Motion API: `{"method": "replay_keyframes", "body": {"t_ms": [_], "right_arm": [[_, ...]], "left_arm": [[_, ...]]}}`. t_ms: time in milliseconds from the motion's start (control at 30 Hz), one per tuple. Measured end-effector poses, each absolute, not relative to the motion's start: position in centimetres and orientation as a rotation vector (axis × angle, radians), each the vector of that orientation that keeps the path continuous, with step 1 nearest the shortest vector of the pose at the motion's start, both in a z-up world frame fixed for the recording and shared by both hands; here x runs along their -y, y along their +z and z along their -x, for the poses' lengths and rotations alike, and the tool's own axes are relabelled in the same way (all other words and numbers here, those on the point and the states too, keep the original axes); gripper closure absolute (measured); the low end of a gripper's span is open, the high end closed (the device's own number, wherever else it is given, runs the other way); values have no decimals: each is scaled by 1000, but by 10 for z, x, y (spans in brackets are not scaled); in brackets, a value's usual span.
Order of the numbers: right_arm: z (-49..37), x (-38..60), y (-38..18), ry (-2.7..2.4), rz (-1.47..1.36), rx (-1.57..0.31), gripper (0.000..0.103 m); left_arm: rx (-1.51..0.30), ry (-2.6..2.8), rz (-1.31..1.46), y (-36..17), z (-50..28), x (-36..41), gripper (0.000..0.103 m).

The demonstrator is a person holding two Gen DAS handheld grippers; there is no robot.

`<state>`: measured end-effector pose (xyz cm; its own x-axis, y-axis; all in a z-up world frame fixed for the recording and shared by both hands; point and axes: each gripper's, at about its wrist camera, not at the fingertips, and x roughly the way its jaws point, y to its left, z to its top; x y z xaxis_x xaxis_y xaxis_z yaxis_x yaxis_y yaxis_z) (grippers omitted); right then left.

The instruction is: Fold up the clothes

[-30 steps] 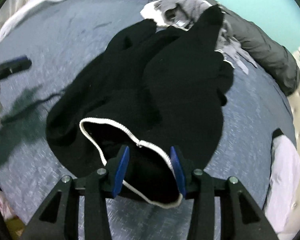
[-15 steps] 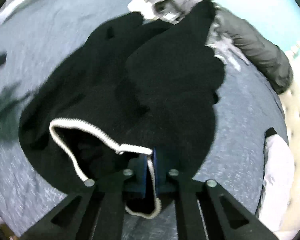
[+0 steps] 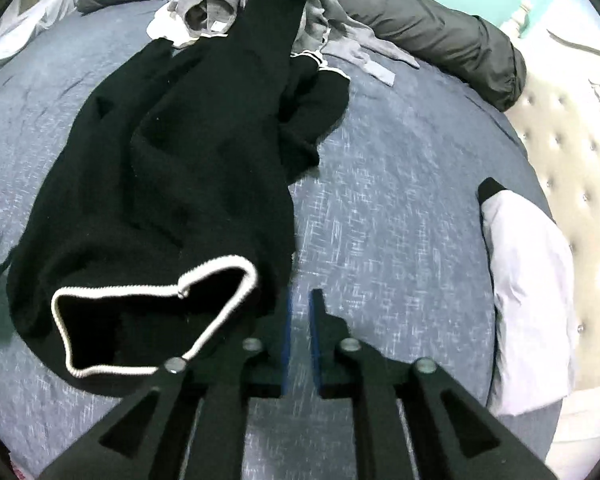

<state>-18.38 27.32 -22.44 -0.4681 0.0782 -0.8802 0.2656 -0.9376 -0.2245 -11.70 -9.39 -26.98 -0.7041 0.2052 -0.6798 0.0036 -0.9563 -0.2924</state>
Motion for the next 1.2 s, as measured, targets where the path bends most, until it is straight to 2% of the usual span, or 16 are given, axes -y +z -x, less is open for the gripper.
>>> {"method": "replay_keyframes", "body": {"t_ms": [67, 167, 233, 367, 433, 500, 567, 667, 800, 900, 1033, 1200], "right_arm": [[177, -278, -214, -2559, -1508, -387, 79], [167, -279, -204, -2517, -1451, -170, 79], [163, -269, -206, -2477, -1460, -141, 78], [163, -259, -222, -2454, -1515, -107, 68], [167, -264, -231, -2482, -1545, -48, 68], [164, -276, -236, -2524, -1567, 77, 68], [159, -292, -241, -2563, -1578, 233, 60], [147, -309, -250, -2597, -1550, 425, 58], [125, -320, -263, -2639, -1484, 596, 57], [113, -326, -274, -2651, -1434, 716, 49], [107, -328, -288, -2667, -1385, 781, 49], [106, -322, -302, -2677, -1364, 724, 48]], "left_arm": [[416, 2771, 1159, -270, 117, 94, 0], [411, 2770, 1162, -270, 117, 93, 0], [407, 2770, 1163, -270, 116, 92, 0], [400, 2765, 1165, -270, 115, 90, 0], [401, 2761, 1163, -270, 115, 90, 0], [403, 2756, 1159, -270, 116, 89, 0], [399, 2750, 1154, -269, 117, 88, 0], [381, 2734, 1146, -268, 120, 82, 0], [353, 2707, 1136, -268, 122, 69, 0], [318, 2687, 1124, -268, 126, 56, 0], [265, 2646, 1121, -268, 135, 34, 0], [201, 2593, 1116, -268, 147, 6, 0]]}}
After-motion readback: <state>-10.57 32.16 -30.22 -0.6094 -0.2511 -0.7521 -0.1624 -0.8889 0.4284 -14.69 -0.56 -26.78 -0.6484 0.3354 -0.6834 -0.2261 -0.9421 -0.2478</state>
